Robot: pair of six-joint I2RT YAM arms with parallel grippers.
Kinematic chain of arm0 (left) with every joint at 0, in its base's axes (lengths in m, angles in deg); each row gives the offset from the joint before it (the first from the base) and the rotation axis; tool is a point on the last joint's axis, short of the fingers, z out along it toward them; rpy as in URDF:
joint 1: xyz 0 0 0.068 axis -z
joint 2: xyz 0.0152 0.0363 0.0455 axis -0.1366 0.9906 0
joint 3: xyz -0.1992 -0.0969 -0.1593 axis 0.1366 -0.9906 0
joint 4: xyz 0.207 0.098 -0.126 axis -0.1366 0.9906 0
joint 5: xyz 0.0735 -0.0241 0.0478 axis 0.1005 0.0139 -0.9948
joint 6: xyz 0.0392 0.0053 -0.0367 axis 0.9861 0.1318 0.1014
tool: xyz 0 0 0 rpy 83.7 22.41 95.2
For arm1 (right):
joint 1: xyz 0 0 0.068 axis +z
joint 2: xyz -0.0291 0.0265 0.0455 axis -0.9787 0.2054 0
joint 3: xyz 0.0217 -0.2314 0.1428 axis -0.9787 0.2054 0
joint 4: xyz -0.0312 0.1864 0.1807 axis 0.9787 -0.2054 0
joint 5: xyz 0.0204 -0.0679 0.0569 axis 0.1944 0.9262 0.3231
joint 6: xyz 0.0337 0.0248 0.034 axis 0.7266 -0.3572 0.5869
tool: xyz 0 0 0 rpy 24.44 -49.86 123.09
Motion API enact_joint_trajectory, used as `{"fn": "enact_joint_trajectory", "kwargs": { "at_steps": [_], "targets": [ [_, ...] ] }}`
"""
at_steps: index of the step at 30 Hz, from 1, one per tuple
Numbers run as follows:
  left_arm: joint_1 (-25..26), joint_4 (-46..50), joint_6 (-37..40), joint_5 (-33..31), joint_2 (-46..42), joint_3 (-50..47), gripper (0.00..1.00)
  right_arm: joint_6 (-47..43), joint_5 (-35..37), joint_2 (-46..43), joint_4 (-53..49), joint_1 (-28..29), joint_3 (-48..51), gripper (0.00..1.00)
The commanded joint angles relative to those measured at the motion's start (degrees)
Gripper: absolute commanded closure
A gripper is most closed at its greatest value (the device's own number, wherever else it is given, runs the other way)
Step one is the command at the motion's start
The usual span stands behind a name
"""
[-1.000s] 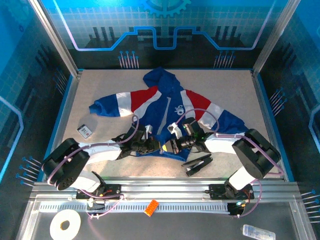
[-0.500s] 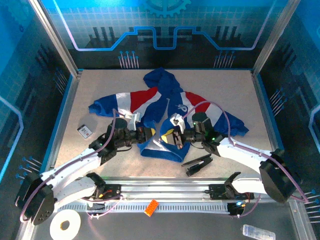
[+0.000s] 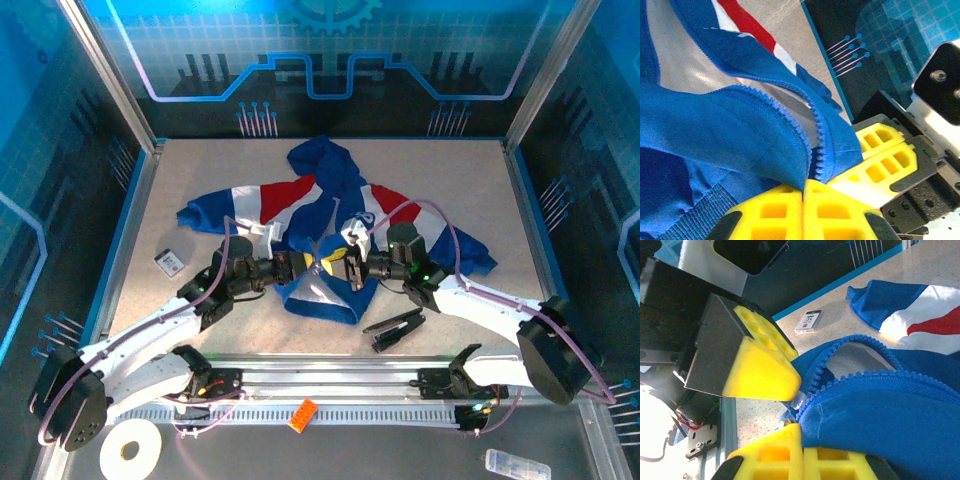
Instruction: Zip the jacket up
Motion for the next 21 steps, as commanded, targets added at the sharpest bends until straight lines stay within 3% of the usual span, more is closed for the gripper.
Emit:
{"fn": "enact_joint_trajectory", "kwargs": {
  "at_steps": [1,21],
  "targets": [
    [0.70,-4.69,-0.10,1.50,-0.04,-0.63,1.00,-0.45,0.30,0.30,2.74,-0.41,0.21,1.00],
    [2.55,-5.12,0.77,1.60,1.43,-2.44,1.00,7.92,2.26,1.71,2.34,-2.34,-2.14,1.00]
  ]
}}
